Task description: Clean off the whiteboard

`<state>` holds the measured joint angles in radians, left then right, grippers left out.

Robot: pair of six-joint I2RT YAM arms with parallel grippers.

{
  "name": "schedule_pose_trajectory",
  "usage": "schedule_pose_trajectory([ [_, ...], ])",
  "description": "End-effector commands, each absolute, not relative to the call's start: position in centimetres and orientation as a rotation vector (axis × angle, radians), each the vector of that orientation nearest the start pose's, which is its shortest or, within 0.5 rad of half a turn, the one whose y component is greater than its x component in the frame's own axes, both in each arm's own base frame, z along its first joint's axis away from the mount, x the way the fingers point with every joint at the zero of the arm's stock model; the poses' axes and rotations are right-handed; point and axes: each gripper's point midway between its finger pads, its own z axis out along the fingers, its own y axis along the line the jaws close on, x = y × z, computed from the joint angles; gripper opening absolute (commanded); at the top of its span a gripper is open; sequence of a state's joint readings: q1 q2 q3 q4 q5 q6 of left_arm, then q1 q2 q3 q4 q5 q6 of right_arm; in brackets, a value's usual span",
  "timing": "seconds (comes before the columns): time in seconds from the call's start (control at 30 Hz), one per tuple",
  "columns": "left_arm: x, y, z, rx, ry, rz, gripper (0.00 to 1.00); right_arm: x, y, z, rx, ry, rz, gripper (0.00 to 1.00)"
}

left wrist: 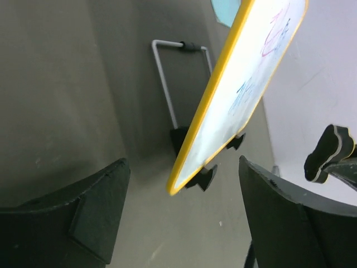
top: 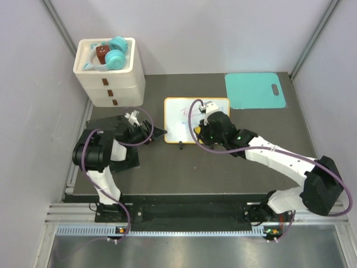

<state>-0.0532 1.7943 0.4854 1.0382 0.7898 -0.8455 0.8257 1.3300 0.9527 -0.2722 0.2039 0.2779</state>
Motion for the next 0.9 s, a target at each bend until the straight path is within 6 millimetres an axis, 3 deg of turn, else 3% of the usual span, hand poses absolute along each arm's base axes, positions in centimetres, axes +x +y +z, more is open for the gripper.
schedule_pose_trajectory([
  [0.0, 37.1, -18.4, 12.5, 0.01, 1.683, -1.449, 0.81, 30.9, 27.8, 19.5, -0.466, 2.069, 0.503, 0.0],
  [0.2, 37.4, -19.2, 11.7, 0.014, 1.659, -1.526, 0.73, 33.5, 27.5, 18.7, -0.422, 2.087, 0.528, 0.0],
  [0.4, 37.1, -19.8, 10.8, 0.059, 1.664, -1.519, 0.67, 34.4, 27.5, 17.5, -0.409, 2.111, 0.529, 0.0],
  [0.63, 36.3, -21.2, 10.5, 0.157, 1.685, -1.499, 0.67, 35.0, 27.0, 17.1, -0.373, 2.118, 0.488, 0.0],
  [0.87, 36.4, -21.4, 8.3, 0.173, 1.736, -1.418, 0.52, 36.1, 25.5, 16.3, -0.347, 2.124, 0.36, 0.0],
])
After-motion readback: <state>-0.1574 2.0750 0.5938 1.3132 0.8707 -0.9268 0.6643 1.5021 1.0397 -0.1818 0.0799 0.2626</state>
